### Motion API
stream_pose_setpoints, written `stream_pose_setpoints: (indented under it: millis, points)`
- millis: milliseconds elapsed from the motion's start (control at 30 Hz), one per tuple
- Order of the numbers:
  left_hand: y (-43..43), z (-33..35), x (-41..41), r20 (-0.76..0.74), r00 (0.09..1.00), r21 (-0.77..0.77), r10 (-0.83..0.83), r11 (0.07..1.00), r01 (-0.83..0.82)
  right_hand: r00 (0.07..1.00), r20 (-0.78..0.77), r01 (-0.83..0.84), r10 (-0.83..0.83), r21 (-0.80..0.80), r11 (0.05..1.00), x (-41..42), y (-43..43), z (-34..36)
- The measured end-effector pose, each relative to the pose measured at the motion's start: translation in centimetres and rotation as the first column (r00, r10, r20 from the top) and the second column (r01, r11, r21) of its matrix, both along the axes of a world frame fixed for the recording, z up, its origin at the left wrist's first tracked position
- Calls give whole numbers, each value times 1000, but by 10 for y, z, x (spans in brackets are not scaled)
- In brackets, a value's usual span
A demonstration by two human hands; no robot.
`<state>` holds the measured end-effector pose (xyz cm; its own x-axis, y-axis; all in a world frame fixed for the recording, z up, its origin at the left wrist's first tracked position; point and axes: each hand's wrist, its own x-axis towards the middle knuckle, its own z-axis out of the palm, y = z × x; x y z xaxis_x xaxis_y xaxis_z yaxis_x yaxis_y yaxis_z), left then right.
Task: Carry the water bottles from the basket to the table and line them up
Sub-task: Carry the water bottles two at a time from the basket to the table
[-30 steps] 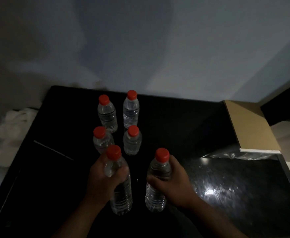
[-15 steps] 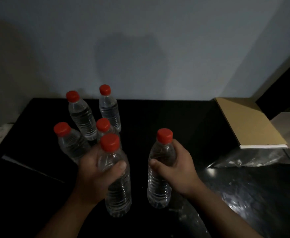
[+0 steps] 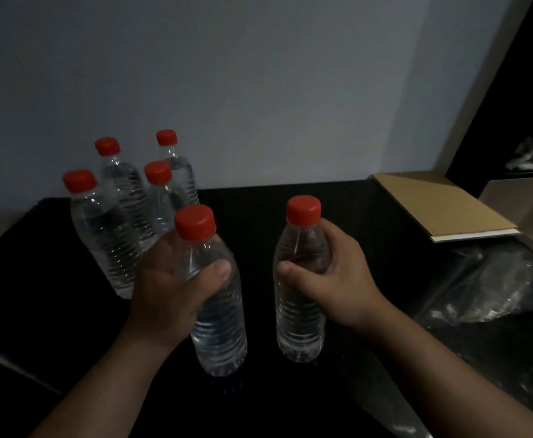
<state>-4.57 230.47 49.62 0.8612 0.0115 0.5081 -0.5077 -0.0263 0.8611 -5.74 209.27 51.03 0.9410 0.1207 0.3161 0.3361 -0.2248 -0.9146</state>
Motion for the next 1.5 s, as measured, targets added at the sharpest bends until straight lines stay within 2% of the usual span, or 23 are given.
stream_pose_setpoints:
  millis: [200,500,800,933,1033,1167,1500]
  points:
    - [11,10,-39,12,1000,-44,4,999,-4,997,38,72,-71,-22,997,-43,13,5]
    - [39,11,-52,-59,976,92,209,975,-203,992,4,126,-126,-52,991,-54,57,10]
    - [42,-2,-40,-96,965,137,245,963,-231,982,-44,183,-184,-14,983,-43,63,-3]
    - [44,0,-44,-156,963,140,220,970,-199,981,-105,159,-160,-23,987,-44,60,-21]
    - [51,-18,-54,-258,950,184,177,974,-132,970,-151,174,-188,-104,979,-53,54,-50]
    - [61,-61,-69,-336,920,348,200,934,-75,971,-153,151,-183,-201,968,-61,46,-75]
    - [53,-77,-54,-302,929,369,212,925,-91,963,-158,179,-221,-244,953,-40,47,-84]
